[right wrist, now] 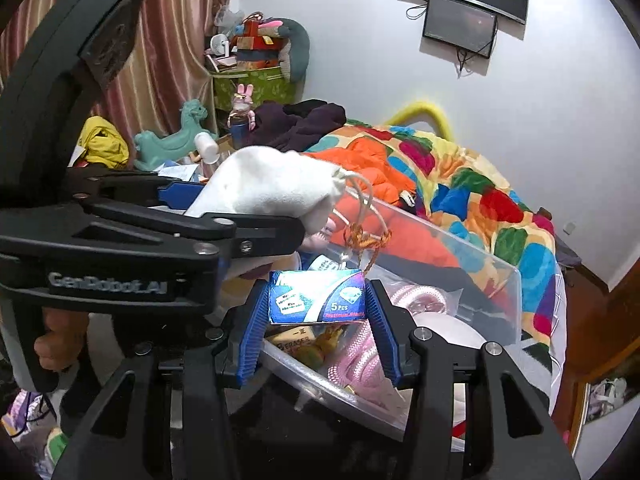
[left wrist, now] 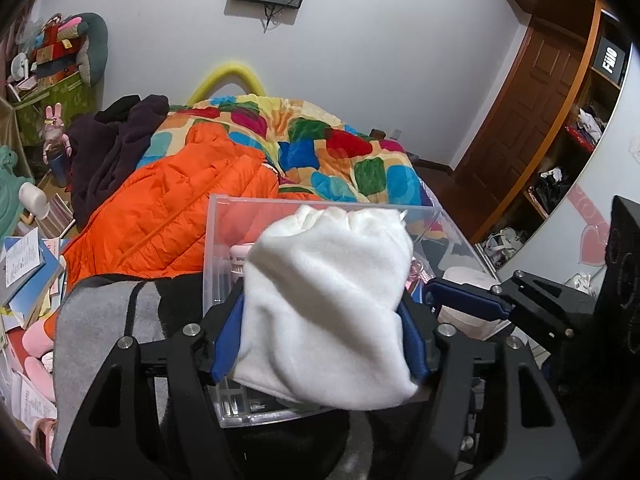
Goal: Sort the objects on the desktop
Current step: 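Carry the pouch and card pack into the clear box and open both tools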
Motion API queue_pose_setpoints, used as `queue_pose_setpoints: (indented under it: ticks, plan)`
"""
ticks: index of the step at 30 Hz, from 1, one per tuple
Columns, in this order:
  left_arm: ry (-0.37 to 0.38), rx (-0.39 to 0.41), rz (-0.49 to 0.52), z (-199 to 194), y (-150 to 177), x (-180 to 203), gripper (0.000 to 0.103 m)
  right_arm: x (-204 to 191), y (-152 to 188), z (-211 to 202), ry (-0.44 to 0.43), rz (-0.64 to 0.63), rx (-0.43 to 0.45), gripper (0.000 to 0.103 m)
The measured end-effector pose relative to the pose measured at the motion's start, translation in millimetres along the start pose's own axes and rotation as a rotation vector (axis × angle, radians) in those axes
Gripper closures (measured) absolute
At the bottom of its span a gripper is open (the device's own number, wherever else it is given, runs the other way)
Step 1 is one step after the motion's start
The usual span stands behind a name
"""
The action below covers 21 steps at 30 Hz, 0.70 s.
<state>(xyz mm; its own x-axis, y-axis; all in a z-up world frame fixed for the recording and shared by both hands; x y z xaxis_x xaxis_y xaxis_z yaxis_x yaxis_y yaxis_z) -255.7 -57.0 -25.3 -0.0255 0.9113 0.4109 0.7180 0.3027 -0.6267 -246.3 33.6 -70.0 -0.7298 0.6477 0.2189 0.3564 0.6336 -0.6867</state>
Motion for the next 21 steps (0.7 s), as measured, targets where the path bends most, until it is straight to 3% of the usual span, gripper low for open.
queue_pose_setpoints:
  ticks: [7, 12, 21]
  plan:
    - [0.034, 0.055, -0.008, -21.0, -6.8, 5.5, 0.019, 1.7, -0.1, -5.5, 0.008, 0.018, -0.003, 0.058]
    - [0.056, 0.081, -0.034, -36.0, -11.3, 4.2, 0.019, 2.9, -3.3, -19.1, -0.03, 0.078, 0.03, 0.057]
    - [0.057, 0.099, -0.045, -52.9, -6.6, 3.6, 0.019, 3.9, -0.4, -45.9, 0.008, 0.075, 0.059, 0.053]
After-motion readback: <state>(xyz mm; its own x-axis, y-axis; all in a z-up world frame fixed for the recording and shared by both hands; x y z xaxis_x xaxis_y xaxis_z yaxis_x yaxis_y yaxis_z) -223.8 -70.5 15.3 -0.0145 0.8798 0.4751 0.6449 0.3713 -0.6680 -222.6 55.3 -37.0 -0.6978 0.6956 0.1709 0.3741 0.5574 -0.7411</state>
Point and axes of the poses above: each gripper's, at about its wrist camera, not at the fingertips, and z roughly the way its jaws point, x to its right, y to its underside, the point moved 6 cm from there along z, roughly the way its jaws point, and after that the axes turned 11 degrees about -z, right-handed, at the moved point
